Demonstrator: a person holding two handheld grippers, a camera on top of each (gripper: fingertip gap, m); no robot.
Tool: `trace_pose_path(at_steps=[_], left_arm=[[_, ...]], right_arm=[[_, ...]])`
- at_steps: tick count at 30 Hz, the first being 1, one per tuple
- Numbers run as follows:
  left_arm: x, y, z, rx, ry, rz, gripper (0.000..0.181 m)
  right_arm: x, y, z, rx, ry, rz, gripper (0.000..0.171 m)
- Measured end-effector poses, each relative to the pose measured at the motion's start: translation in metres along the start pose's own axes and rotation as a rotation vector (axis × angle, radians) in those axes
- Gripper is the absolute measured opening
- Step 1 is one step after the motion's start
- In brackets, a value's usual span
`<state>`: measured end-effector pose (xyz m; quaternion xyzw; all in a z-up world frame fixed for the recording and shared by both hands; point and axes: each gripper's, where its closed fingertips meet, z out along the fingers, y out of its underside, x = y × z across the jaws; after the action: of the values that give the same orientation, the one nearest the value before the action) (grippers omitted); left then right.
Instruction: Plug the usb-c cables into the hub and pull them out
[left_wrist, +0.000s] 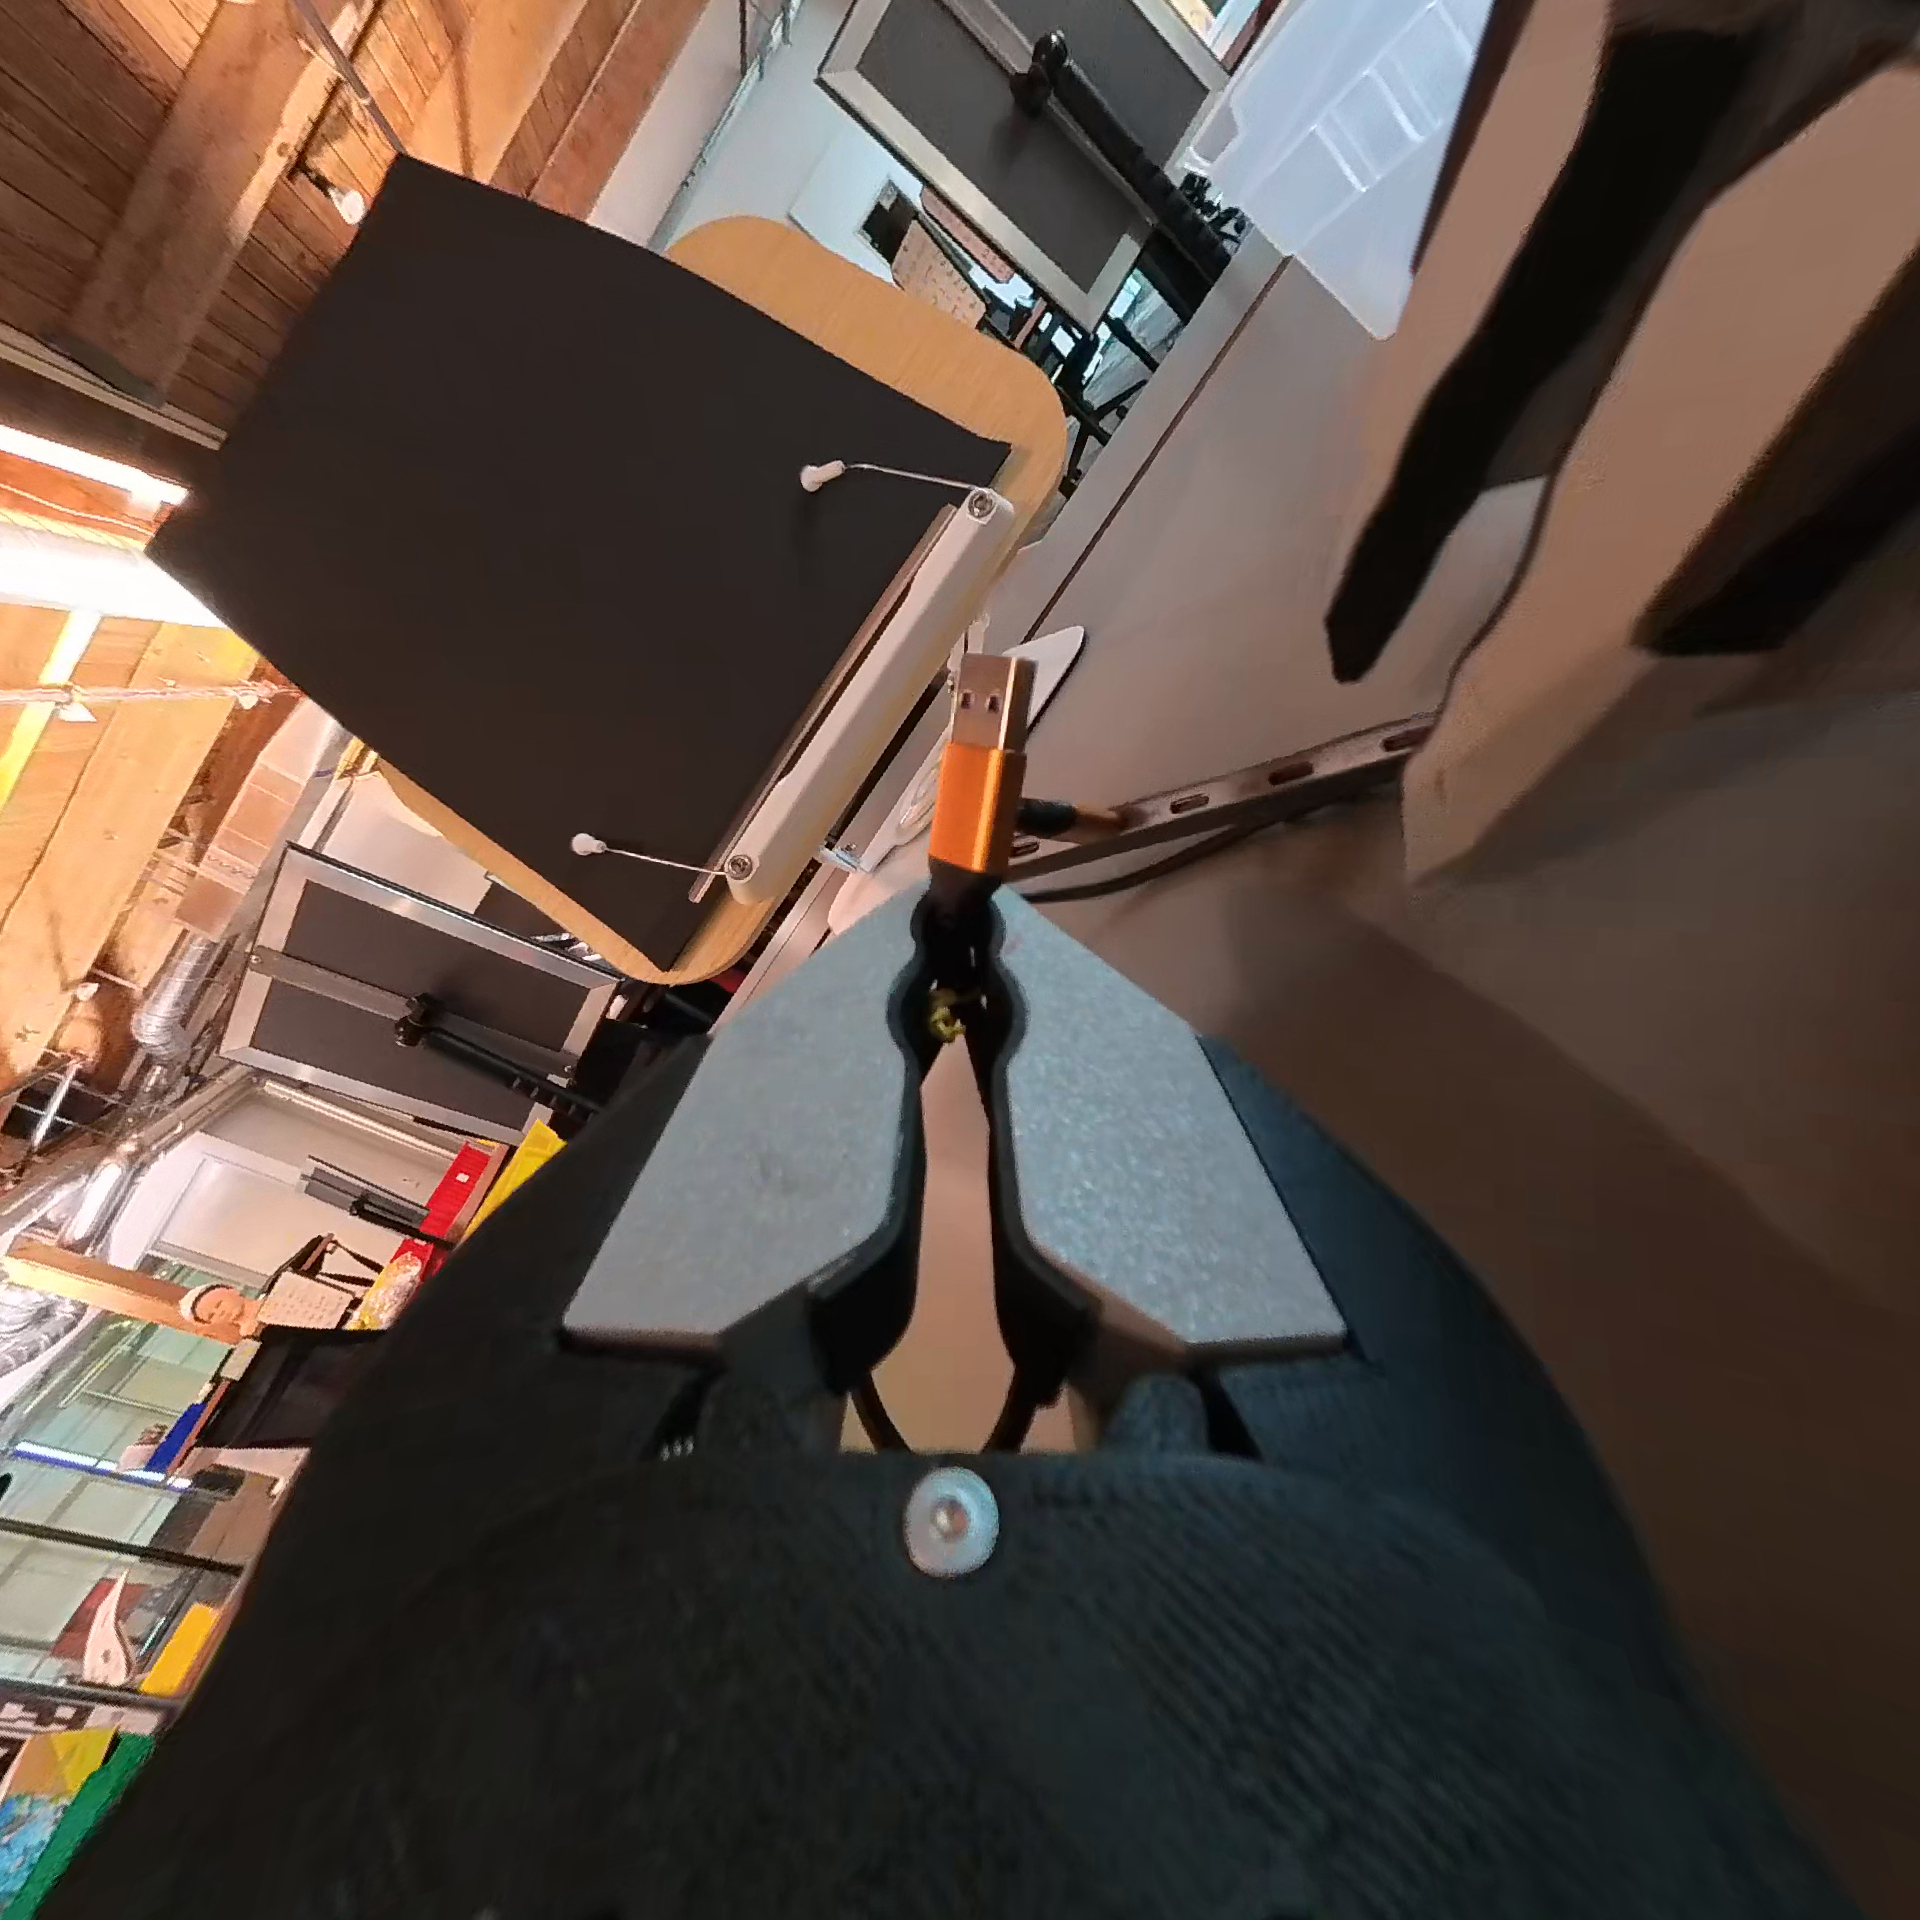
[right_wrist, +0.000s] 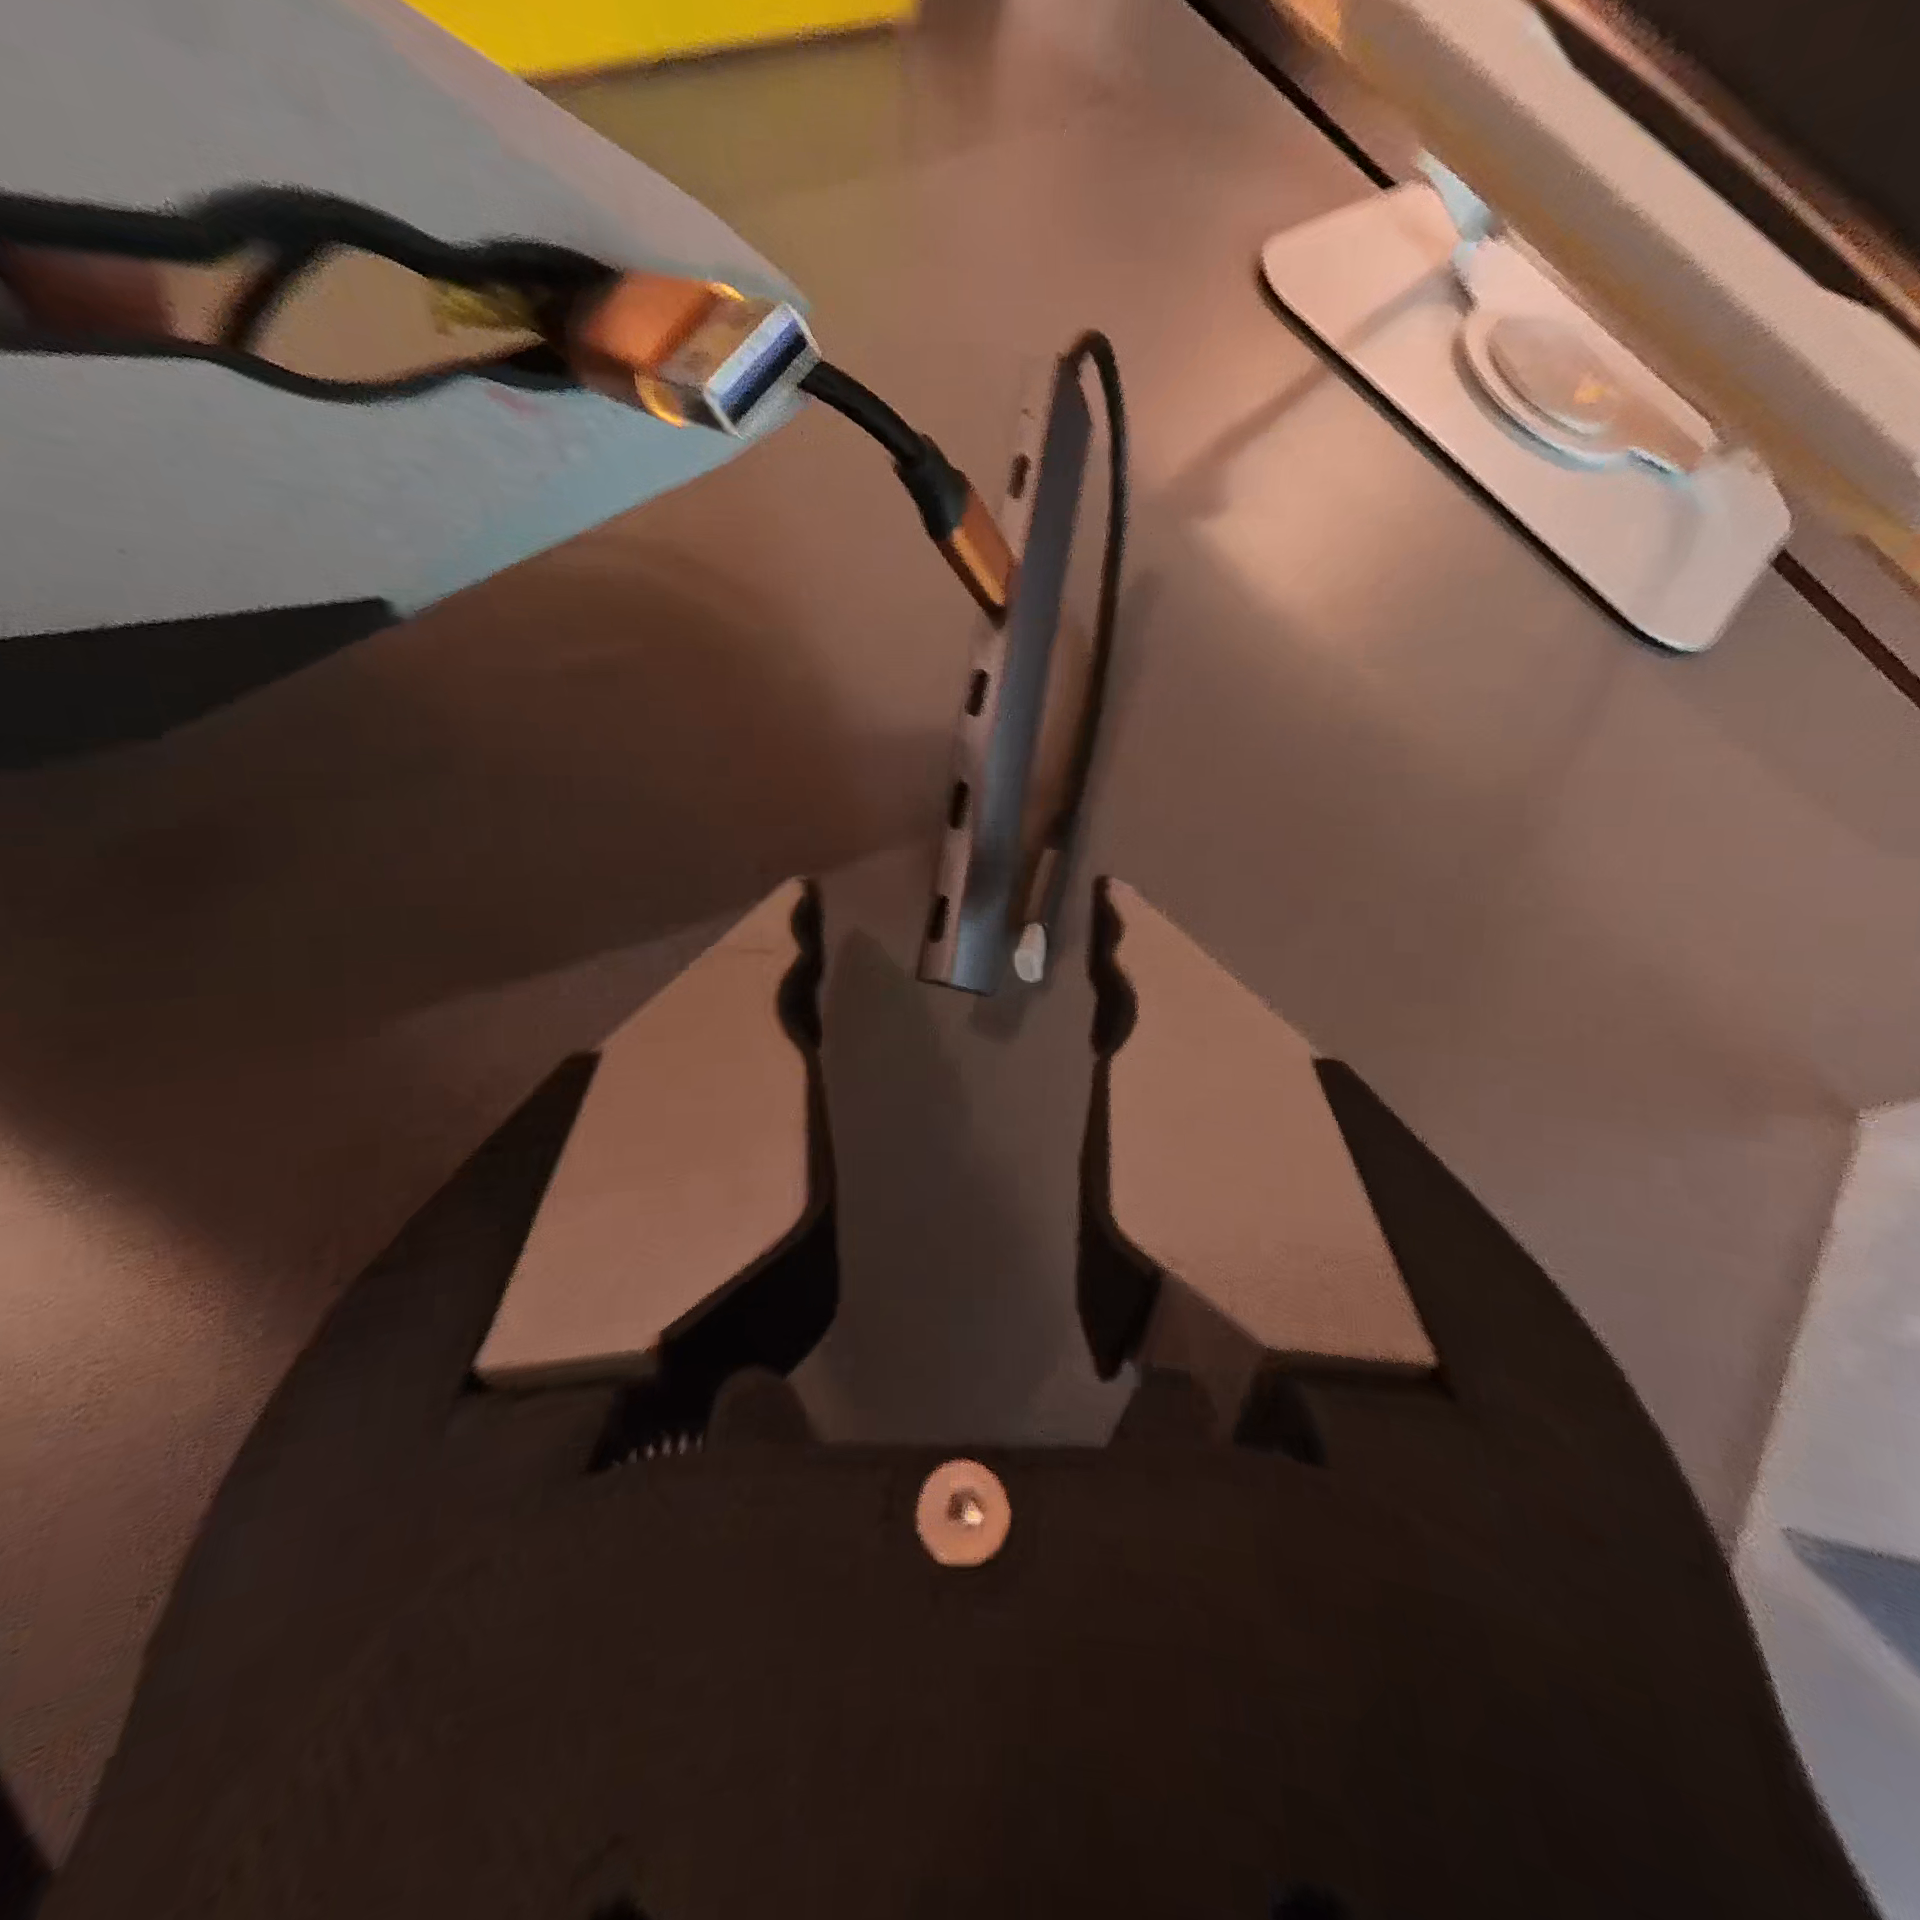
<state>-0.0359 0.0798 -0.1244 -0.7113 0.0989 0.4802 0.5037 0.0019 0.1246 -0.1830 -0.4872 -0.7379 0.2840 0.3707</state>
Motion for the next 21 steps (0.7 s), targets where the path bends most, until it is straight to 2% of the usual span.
trace_pose_path(at_steps=[2,5,21], left_arm=[[0.003,-0.001,-0.001,0.010,0.019,-0.005,0.001],[0.007,-0.004,-0.002,0.020,0.031,0.017,0.001],[0.006,-0.006,-0.004,0.042,0.020,0.037,0.001]], right_arm=[[0.004,0.009,0.004,-0.067,0.043,-0.009,0.013],[0.005,0.015,0.006,-0.107,0.057,-0.032,0.011],[0.008,0.010,0.000,-0.054,0.030,0.023,0.010]])
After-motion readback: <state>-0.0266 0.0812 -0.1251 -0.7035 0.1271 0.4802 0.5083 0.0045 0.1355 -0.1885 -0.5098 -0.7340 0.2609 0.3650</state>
